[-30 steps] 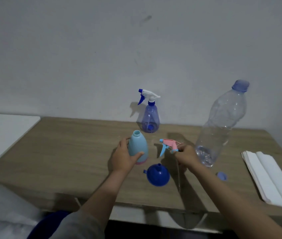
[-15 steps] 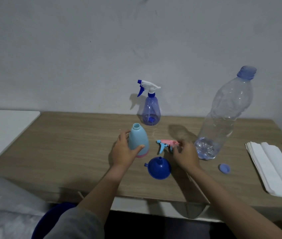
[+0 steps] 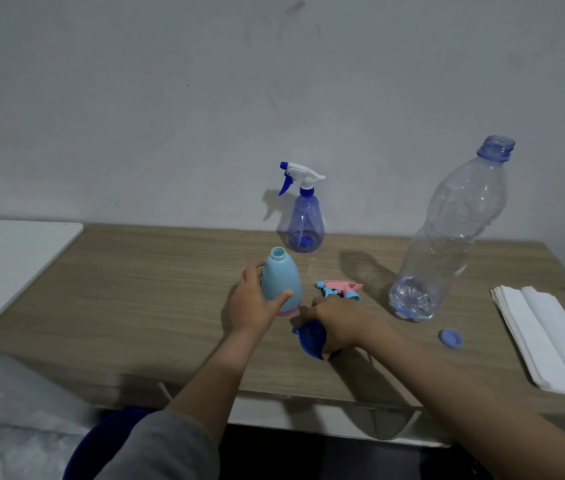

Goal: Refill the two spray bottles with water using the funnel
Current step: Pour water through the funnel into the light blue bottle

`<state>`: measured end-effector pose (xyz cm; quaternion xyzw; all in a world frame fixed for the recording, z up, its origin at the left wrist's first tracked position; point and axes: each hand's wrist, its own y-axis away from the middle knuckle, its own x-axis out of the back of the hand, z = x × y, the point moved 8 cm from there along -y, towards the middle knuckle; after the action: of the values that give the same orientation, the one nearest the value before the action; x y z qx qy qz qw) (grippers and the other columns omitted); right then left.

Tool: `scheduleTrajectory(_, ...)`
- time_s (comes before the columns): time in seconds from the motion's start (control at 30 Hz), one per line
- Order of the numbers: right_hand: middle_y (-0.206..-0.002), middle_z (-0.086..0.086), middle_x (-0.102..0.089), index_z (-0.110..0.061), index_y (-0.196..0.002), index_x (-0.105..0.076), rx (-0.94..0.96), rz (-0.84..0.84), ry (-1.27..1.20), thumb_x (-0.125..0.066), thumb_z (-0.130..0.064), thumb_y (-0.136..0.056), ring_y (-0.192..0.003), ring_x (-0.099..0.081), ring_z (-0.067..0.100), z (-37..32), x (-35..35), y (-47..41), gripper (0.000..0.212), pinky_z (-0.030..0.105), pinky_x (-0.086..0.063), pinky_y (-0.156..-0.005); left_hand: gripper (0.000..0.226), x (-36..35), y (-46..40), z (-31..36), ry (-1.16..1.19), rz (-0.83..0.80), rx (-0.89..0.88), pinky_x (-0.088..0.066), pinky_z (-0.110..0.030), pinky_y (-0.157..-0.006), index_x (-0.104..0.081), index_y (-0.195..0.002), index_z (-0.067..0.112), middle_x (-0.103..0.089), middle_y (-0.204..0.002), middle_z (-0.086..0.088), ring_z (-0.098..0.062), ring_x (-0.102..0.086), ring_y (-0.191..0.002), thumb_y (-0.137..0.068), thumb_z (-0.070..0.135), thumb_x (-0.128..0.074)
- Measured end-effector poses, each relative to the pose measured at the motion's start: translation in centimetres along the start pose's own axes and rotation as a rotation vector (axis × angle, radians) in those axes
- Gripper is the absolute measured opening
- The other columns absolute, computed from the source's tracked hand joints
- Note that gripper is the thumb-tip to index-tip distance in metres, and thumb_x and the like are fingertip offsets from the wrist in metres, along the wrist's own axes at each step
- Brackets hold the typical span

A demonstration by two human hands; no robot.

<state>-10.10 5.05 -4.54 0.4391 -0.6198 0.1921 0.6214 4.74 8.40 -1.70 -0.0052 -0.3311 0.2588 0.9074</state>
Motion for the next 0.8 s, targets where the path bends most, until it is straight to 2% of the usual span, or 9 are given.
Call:
scheduleTrajectory(0.1, -0.116, 0.001, -0.055, -0.035, -0.133, -0.048, 0.007, 0.059, -0.018, -0.081, -0.034, -0.065, -0.106, -0.054, 0.022, 0.2, 0.5, 0.2, 0.076, 0.029, -0.039, -0.072, 0.073, 0.1, 0.1, 0.1, 0.002, -0.007, 0.007, -0.053, -0.037, -0.077, -0.045, -0.125, 0.027, -0.056, -0.124, 0.006, -0.016, -0.059, -0.106, -0.064, 0.040, -0.084)
scheduleTrajectory(0.17, -0.117, -0.001, -0.058, -0.036, -0.132, -0.047, -0.012, 0.129, -0.084, -0.079, -0.043, -0.064, -0.105, -0.055, 0.019, 1.0, 1.6, 0.9, 0.076, 0.032, -0.046, -0.078, 0.073, 0.1, 0.1, 0.2, -0.004, -0.008, 0.006, -0.053, -0.038, -0.078, -0.045, -0.126, 0.027, -0.056, -0.124, 0.005, -0.016, -0.059, -0.106, -0.065, 0.039, -0.084)
scheduleTrajectory(0.23, -0.119, -0.006, -0.057, -0.041, -0.134, -0.043, -0.012, 0.231, -0.242, -0.077, -0.049, -0.067, -0.107, -0.055, 0.015, 1.7, 3.2, 2.1, 0.076, 0.032, -0.048, -0.086, 0.072, 0.1, 0.2, 0.4, -0.010, -0.008, 0.002, -0.053, -0.038, -0.079, -0.045, -0.127, 0.026, -0.057, -0.125, 0.004, -0.017, -0.059, -0.106, -0.067, 0.038, -0.082)
scheduleTrajectory(0.33, -0.125, -0.010, -0.052, -0.047, -0.139, -0.038, 0.079, 0.418, -0.561, -0.070, -0.048, -0.077, -0.112, -0.053, 0.009, 1.9, 6.4, 4.1, 0.069, 0.019, -0.046, -0.088, 0.070, 0.1, 0.1, 0.5, -0.010, -0.011, 0.006, -0.052, -0.040, -0.080, -0.045, -0.127, 0.025, -0.058, -0.125, 0.003, -0.019, -0.060, -0.106, -0.068, 0.036, -0.081)
scheduleTrajectory(0.43, -0.117, -0.006, -0.056, -0.042, -0.135, -0.046, 0.137, 0.607, -0.726, -0.068, -0.039, -0.083, -0.098, -0.057, 0.006, 1.6, 9.3, 5.5, 0.056, 0.018, -0.048, -0.083, 0.070, 0.2, 0.2, 0.4, 0.006, -0.010, 0.025, -0.051, -0.038, -0.079, -0.046, -0.127, 0.025, -0.058, -0.124, 0.004, -0.020, -0.060, -0.105, -0.067, 0.036, -0.082)
scheduleTrajectory(0.53, -0.102, -0.018, -0.059, -0.033, -0.121, -0.052, 0.150, 0.727, -0.905, -0.072, -0.025, -0.083, -0.083, -0.063, 0.013, 1.1, 10.8, 5.5, 0.044, 0.027, -0.055, -0.074, 0.072, 0.2, 0.3, 0.5, 0.017, -0.020, 0.034, -0.051, -0.036, -0.079, -0.046, -0.127, 0.025, -0.058, -0.124, 0.005, -0.019, -0.061, -0.105, -0.067, 0.037, -0.083)
scheduleTrajectory(0.6, -0.101, -0.015, -0.060, -0.029, -0.110, -0.049, 0.107, 0.800, -1.037, -0.075, -0.020, -0.081, -0.087, -0.064, 0.018, 1.1, 11.2, 4.9, 0.040, 0.029, -0.056, -0.074, 0.071, 0.2, 0.3, 0.6, 0.012, -0.021, 0.038, -0.051, -0.035, -0.078, -0.045, -0.127, 0.025, -0.058, -0.124, 0.005, -0.018, -0.060, -0.107, -0.068, 0.036, -0.082)
scheduleTrajectory(0.7, -0.104, 0.000, -0.058, -0.025, -0.100, -0.047, 0.063, 0.914, -1.118, -0.078, -0.017, -0.077, -0.091, -0.061, 0.020, 1.0, 11.8, 3.9, 0.040, 0.021, -0.051, -0.074, 0.071, 0.3, 0.4, 0.7, -0.011, -0.015, 0.050, -0.053, -0.036, -0.080, -0.043, -0.128, 0.024, -0.057, -0.124, 0.004, -0.016, -0.059, -0.108, -0.070, 0.038, -0.081)
scheduleTrajectory(0.8, -0.107, -0.006, -0.058, -0.028, -0.098, -0.048, 0.020, 0.970, -1.136, -0.081, -0.022, -0.073, -0.097, -0.061, 0.016, 1.0, 12.2, 2.6, 0.042, 0.026, -0.053, -0.080, 0.067, 0.3, 0.4, 0.8, -0.012, -0.024, 0.049, -0.053, -0.035, -0.073, -0.042, -0.125, 0.024, -0.056, -0.122, 0.005, -0.017, -0.060, -0.104, -0.071, 0.036, -0.080)
